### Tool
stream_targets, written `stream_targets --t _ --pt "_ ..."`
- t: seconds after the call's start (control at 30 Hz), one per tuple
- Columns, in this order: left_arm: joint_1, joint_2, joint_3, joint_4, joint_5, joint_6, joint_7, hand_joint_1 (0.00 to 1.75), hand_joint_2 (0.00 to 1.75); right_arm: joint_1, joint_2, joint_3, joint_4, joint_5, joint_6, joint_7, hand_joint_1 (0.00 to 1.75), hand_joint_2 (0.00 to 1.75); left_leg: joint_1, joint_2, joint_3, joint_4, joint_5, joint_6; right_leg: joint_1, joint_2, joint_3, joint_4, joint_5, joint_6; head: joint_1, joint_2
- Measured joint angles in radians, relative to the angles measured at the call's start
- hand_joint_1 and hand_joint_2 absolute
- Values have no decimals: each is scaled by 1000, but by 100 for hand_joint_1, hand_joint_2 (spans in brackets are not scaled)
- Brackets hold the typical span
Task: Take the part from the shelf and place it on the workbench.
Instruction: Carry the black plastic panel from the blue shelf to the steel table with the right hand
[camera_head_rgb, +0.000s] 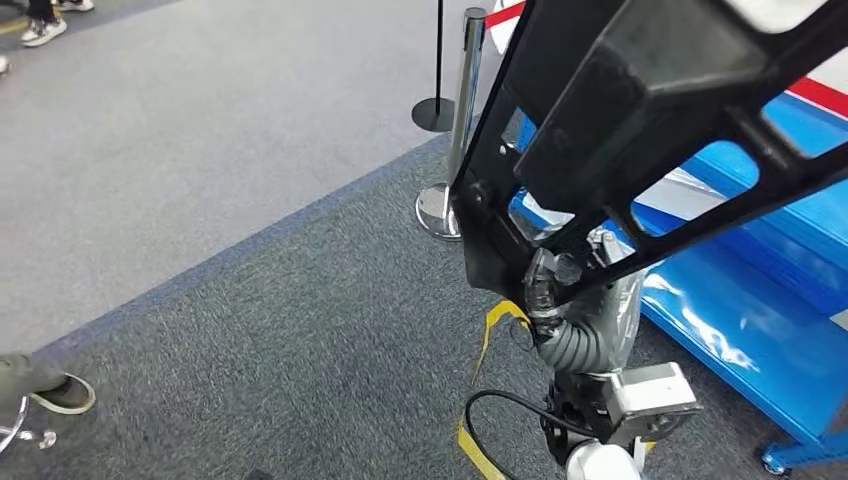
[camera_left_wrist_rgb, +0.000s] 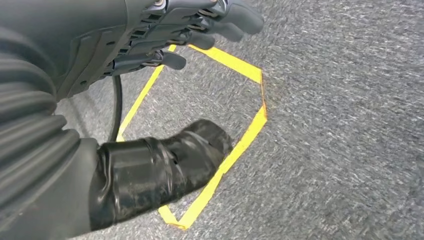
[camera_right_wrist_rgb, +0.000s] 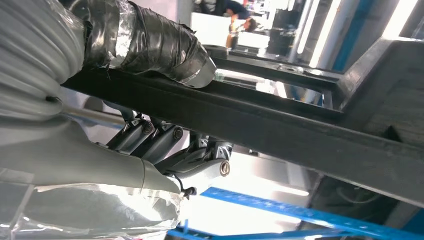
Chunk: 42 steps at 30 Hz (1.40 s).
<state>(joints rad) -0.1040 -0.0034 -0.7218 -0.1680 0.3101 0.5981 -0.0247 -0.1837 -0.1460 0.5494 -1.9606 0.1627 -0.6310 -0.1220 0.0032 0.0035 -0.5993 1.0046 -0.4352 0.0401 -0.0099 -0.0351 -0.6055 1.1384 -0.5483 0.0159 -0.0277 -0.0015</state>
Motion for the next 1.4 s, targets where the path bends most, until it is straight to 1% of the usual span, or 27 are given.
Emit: stream_targets --t 0.07,0.1,0.13,0.2,0.27,0.3,0.33,0.4,0.47,0.53,0.6,0.67,0.7,0.73,0.8,0.87,0.93,0.97,1.03,1.1,1.13,1.17,1.2,1.23,1.3,1.37,1.4 --pt "-3 1 -1 -1 -18 -11 7 0 175 15 -6 -1 -7 6 -7 3 175 175 0 -20 -1 1 1 4 -1 21 -58 119 -49 2 3 0" --pt "-4 1 -2 -1 -31 -17 11 0 175 24 -9 -3 -9 10 -12 5 175 175 0 -33 -1 2 0 4 -1 25 -77 155 -55 4 3 0" --pt "-4 2 -5 -2 -44 -25 15 0 175 32 -12 -6 -13 13 -18 6 175 175 0 -46 -1 5 0 3 -2 27 -80 157 -42 5 3 0" --pt "-2 3 -11 -3 -57 -34 19 0 175 41 -17 -16 -25 12 -30 5 175 175 2 -73 -2 15 -4 -2 -9 43 -38 61 24 6 3 0" --pt "-3 4 -13 -5 -57 -39 14 0 175 49 -20 -27 -38 10 -40 1 175 175 2 -98 -12 31 -11 -12 -18 94 10 -45 63 7 2 0" --pt "-3 5 -13 -5 -56 -41 10 0 175 55 -21 -33 -44 9 -44 -1 175 175 3 -109 -20 37 -11 -18 -19 114 20 -71 67 7 2 0" --pt "-3 7 -14 -5 -56 -42 7 0 175 62 -22 -37 -50 9 -47 -3 175 175 5 -120 -26 39 -9 -24 -18 120 21 -75 63 4 2 0" --pt "2 10 -15 -6 -55 -43 5 0 175 72 -24 -44 -62 11 -52 -4 175 175 10 -131 -35 38 -5 -36 -16 98 22 -79 67 -7 2 0" --pt "5 11 -16 -7 -52 -44 2 0 175 78 -25 -51 -75 16 -53 -2 175 175 7 -89 -53 72 -26 -45 -17 75 24 -86 71 -18 -6 0" --pt "2 11 -17 -9 -41 -43 -5 0 175 86 -26 -58 -87 25 -53 4 175 175 5 -34 -90 154 -73 -50 -15 52 27 -89 72 -24 -14 0" --pt "-1 11 -17 -10 -19 -37 -15 0 175 97 -27 -66 -97 37 -54 15 175 175 7 -20 -136 254 -115 -53 -10 27 28 -89 69 -28 -15 0" --pt "0 10 -17 -12 -1 -33 -21 0 175 109 -28 -76 -106 51 -54 24 175 175 7 -15 -152 295 -117 -50 -5 0 30 -88 66 -32 -16 0" --pt "2 10 -17 -12 1 -32 -20 0 175 114 -28 -80 -112 58 -54 27 175 175 6 -12 -136 268 -96 -46 -2 -11 31 -88 65 -33 -16 0" --pt "2 10 -17 -12 -2 -32 -17 0 175 117 -28 -84 -117 64 -54 28 175 175 2 -3 -103 209 -65 -38 0 -22 34 -88 63 -33 -16 0" --pt "1 11 -17 -12 -12 -33 -9 0 175 124 -28 -93 -128 74 -54 27 175 175 -12 41 -35 86 -26 -17 5 -42 40 -90 59 -33 -15 0" --pt "-3 11 -18 -12 -24 -37 0 0 175 132 -28 -100 -136 83 -54 21 175 175 -26 67 -10 32 -23 -2 7 -62 43 -93 58 -27 -15 0" --pt "-2 12 -19 -12 -34 -42 10 0 175 137 -24 -106 -141 89 -54 14 175 175 -25 46 -6 18 -17 6 9 -82 49 -98 55 -18 -15 0" --pt "-1 12 -21 -12 -38 -44 13 0 175 139 -23 -108 -143 90 -54 12 175 175 -21 35 1 7 -12 8 9 -77 52 -96 50 -13 -13 0" --pt "0 11 -25 -12 -42 -48 17 0 175 140 -21 -114 -150 91 -54 8 175 175 -11 16 16 -14 -2 14 8 -34 32 -42 14 -4 -10 0" --pt "-2 10 -28 -12 -44 -50 18 0 175 147 -20 -117 -154 92 -54 7 175 175 -10 -6 18 -16 0 18 2 12 -24 75 -41 1 -8 0" --pt "-4 10 -28 -12 -45 -51 18 0 175 151 -20 -118 -155 91 -54 7 175 175 -9 -19 17 -15 1 19 -1 20 -51 126 -56 4 -7 0" --pt "-4 10 -29 -12 -47 -52 18 0 175 154 -20 -118 -155 91 -54 8 175 175 -8 -33 17 -11 -1 17 -5 25 -64 147 -52 8 -7 0" --pt "-3 10 -30 -12 -54 -54 16 0 175 156 -20 -119 -155 91 -54 8 175 175 -6 -48 16 -6 -3 14 -9 28 -61 133 -29 12 -7 0" --pt "-2 10 -32 -12 -64 -57 15 0 175 156 -20 -120 -155 90 -54 9 175 175 -3 -63 15 2 -7 10 -14 35 -42 86 7 16 -7 0" --pt "-3 10 -41 -12 -87 -65 12 0 175 158 -19 -122 -155 86 -54 9 175 175 2 -89 5 26 -18 -4 -25 79 8 -25 55 24 -6 0" --pt "-5 10 -50 -13 -88 -71 6 0 175 161 -16 -122 -156 80 -54 7 175 175 5 -112 -12 43 -23 -17 -28 115 27 -70 57 19 -4 0" --pt "-4 10 -53 -14 -80 -73 0 0 175 162 -14 -123 -157 77 -54 4 175 175 6 -123 -19 46 -22 -24 -25 115 26 -73 55 13 -4 0"
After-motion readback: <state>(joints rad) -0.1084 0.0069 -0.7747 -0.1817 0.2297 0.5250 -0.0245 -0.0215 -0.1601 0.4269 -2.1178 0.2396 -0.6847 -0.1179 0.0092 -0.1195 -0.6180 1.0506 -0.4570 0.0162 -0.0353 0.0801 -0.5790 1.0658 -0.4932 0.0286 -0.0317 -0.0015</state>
